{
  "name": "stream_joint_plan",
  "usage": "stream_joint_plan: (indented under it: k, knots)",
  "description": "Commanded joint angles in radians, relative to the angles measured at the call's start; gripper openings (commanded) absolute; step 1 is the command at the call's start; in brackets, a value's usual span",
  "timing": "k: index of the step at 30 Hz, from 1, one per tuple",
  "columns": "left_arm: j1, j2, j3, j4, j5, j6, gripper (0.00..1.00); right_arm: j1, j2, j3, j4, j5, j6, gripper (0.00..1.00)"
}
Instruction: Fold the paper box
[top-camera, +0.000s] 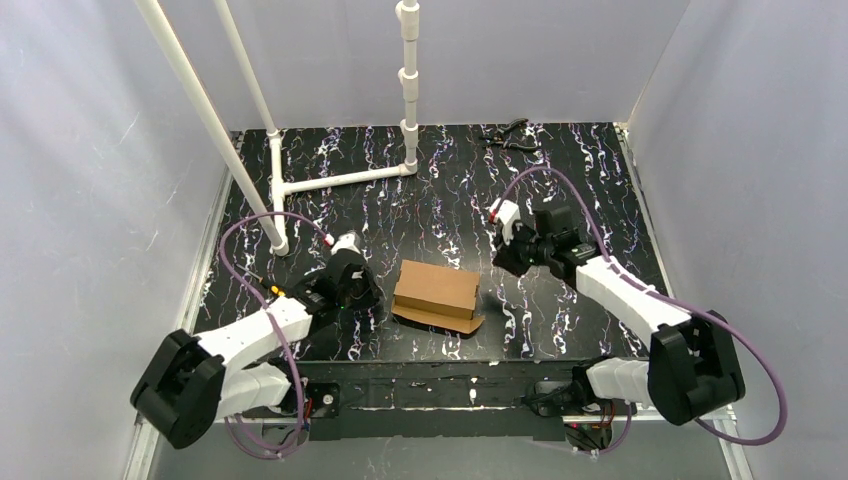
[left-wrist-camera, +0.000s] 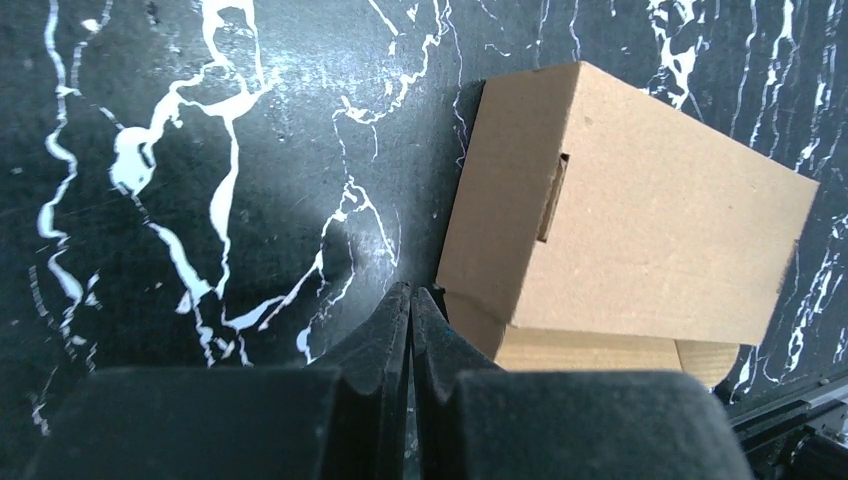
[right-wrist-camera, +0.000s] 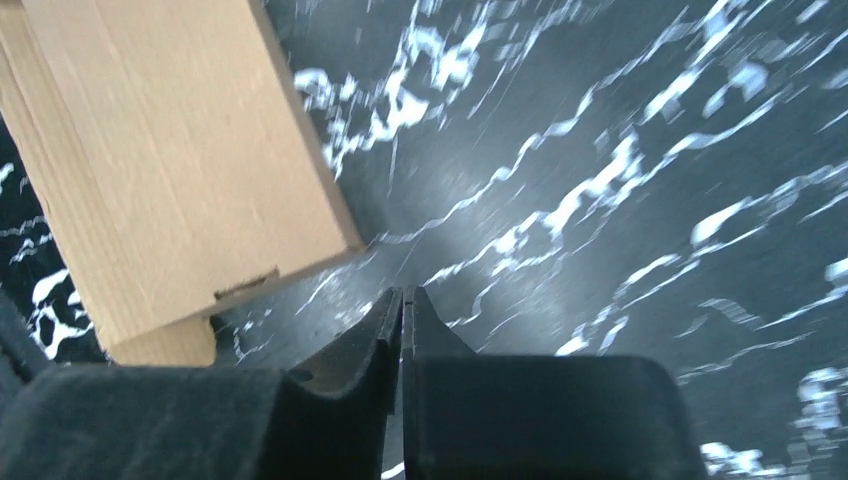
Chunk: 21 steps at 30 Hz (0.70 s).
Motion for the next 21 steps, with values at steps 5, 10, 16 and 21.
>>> stream_joint_plan:
  k: [5, 10, 16, 21]
  knots:
    - [0.007, 0.172, 0.062, 0.119, 0.051, 0.040, 0.00, 0.008, 0.128, -0.034, 0.013, 0.002, 0.127, 0.02]
    - [0.007, 0.222, 0.074, 0.150, 0.082, 0.044, 0.00, 0.043, 0.185, -0.037, 0.047, -0.013, 0.165, 0.01]
    - [0.007, 0.235, 0.052, 0.183, 0.154, 0.024, 0.00, 0.125, 0.279, 0.052, 0.035, 0.033, 0.169, 0.01]
    - [0.008, 0.193, 0.011, 0.194, 0.161, -0.009, 0.00, 0.171, 0.378, 0.174, -0.027, 0.059, 0.115, 0.01]
